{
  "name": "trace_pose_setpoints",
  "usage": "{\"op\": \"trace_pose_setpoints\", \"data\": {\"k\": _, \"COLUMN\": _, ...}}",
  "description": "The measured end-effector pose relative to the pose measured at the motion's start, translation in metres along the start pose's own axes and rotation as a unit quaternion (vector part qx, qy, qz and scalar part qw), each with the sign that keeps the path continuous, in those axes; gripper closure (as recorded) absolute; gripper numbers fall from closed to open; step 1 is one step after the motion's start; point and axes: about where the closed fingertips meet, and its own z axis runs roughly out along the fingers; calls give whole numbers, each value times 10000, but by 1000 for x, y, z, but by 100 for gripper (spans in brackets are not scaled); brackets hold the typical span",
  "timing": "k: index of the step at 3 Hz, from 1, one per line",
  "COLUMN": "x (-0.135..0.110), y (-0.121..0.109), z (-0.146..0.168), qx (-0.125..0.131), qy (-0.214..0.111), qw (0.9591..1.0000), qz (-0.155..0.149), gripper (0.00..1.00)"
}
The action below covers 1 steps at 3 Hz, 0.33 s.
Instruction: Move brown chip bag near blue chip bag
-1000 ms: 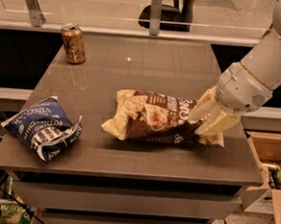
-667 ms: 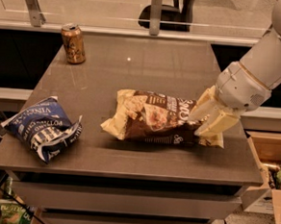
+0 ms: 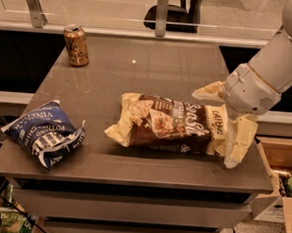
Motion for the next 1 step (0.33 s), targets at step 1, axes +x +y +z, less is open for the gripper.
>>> {"op": "trace_pose_setpoints", "data": {"k": 1, "x": 0, "y": 0, "z": 0, "qx": 1, "qy": 0, "qw": 10000, "qz": 0, "gripper": 0}}
